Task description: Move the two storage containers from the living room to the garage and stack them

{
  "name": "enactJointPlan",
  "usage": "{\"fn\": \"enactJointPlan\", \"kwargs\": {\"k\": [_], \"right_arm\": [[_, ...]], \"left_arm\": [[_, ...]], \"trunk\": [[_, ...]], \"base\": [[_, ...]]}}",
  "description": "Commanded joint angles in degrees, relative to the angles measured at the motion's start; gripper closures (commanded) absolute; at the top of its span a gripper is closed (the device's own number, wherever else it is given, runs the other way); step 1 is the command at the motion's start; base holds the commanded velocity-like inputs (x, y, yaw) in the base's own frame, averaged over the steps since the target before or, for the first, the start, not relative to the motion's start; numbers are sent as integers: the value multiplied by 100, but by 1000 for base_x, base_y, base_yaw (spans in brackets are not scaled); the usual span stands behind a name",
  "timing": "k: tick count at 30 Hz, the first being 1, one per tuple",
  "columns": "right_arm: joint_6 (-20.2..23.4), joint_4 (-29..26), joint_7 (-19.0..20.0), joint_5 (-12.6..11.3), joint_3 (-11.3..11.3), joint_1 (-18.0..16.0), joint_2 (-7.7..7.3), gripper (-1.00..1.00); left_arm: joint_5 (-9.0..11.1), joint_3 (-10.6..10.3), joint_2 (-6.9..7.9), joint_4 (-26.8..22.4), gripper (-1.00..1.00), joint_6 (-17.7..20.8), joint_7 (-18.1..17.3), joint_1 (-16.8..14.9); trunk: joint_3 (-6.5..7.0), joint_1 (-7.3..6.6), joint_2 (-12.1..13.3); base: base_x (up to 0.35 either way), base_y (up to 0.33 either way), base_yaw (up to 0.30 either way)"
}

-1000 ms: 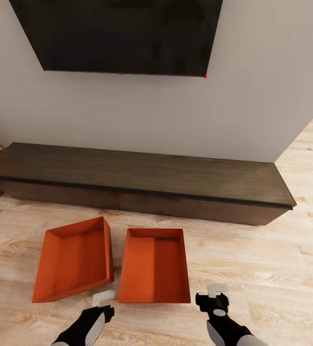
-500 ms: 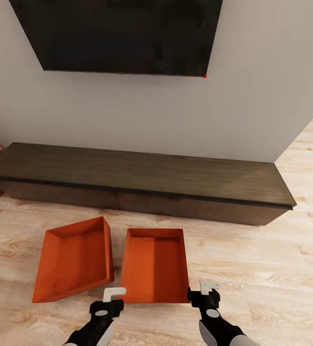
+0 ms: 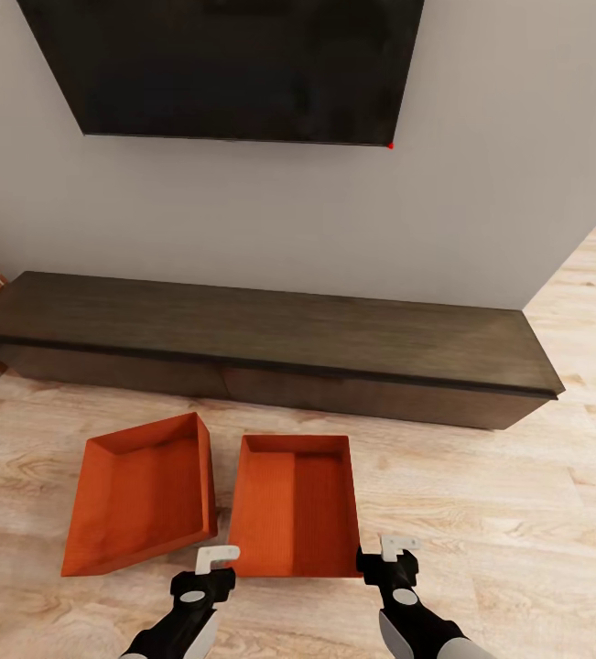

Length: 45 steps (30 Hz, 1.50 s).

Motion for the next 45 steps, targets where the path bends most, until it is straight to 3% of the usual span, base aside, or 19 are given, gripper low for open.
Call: {"fn": "enactJointPlan", "kwargs": {"k": [1,45], "right_arm": [[-16,6,-30,-40,48,-4,-1,-100],[-20,-3,65,-38,48,-4,-18,-100]], "left_arm": [[29,-45,4,-3,-100,6,39,-2],[30,-46,4,-3,-100,-2,51,-2]], "trunk": [[-3,0,-2],[-3,0,-2]], "base": [[0,0,0],[26,15,0]]}}
